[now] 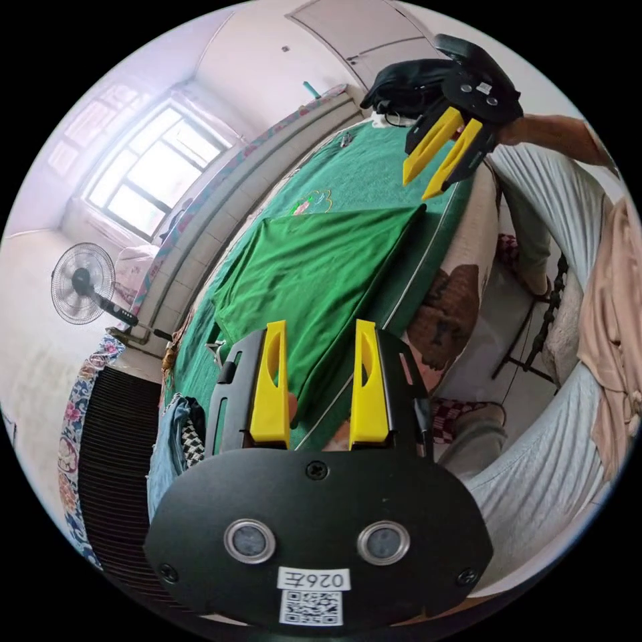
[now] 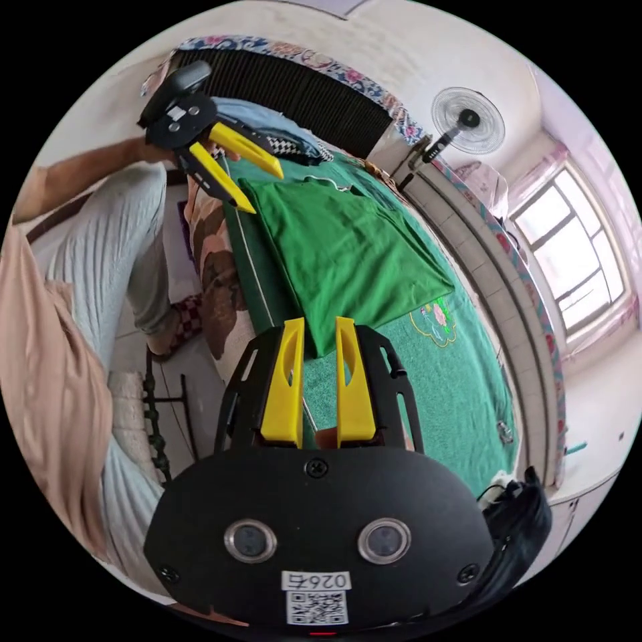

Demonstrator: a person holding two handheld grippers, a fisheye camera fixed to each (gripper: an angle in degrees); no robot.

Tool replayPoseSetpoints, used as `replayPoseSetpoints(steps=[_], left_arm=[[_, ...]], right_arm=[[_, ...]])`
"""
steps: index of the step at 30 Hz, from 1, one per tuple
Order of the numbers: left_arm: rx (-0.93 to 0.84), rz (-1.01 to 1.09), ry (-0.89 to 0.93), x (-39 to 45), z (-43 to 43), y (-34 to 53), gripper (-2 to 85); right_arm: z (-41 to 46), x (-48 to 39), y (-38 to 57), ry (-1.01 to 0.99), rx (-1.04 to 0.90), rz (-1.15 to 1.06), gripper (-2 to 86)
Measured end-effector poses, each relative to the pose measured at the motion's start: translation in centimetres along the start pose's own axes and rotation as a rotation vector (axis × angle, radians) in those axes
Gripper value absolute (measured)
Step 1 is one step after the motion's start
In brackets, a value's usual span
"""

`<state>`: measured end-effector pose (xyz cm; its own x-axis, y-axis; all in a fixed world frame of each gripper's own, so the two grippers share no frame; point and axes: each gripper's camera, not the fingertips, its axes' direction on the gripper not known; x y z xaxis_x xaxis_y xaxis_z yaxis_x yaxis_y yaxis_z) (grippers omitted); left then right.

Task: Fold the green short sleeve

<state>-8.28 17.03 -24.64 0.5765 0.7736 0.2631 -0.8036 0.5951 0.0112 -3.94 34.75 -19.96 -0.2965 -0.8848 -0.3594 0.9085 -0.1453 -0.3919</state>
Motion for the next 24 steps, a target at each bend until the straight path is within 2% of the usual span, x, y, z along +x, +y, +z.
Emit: replayPoseSetpoints(steps=[7,13,21,24], left_arm=[[-0.089,-0.001,0.071,-0.5,1.0,-1.4,14.7],[-0.066,-0.066,0.13,-1.8,1.1,-2.4,16.0],[-0.105,0.084,0.111,-0.5,0.6,-5.1,12.3],[-0.144,0.142,0.113,-0.1,0.8,-6.1,8.3]], right_arm=[[0.7,-3.5,-5.0,0.064,-0.1,-0.156,5.4],[1.1,-5.4,-8.5,0.117,-0.129,-0.212,7.2],[1.1,-4.4,-10.3,0.105,-0.134,-0.157,6.3],[1.2,-2.7,-10.5,0.058,-0.14,-0.094,4.7]])
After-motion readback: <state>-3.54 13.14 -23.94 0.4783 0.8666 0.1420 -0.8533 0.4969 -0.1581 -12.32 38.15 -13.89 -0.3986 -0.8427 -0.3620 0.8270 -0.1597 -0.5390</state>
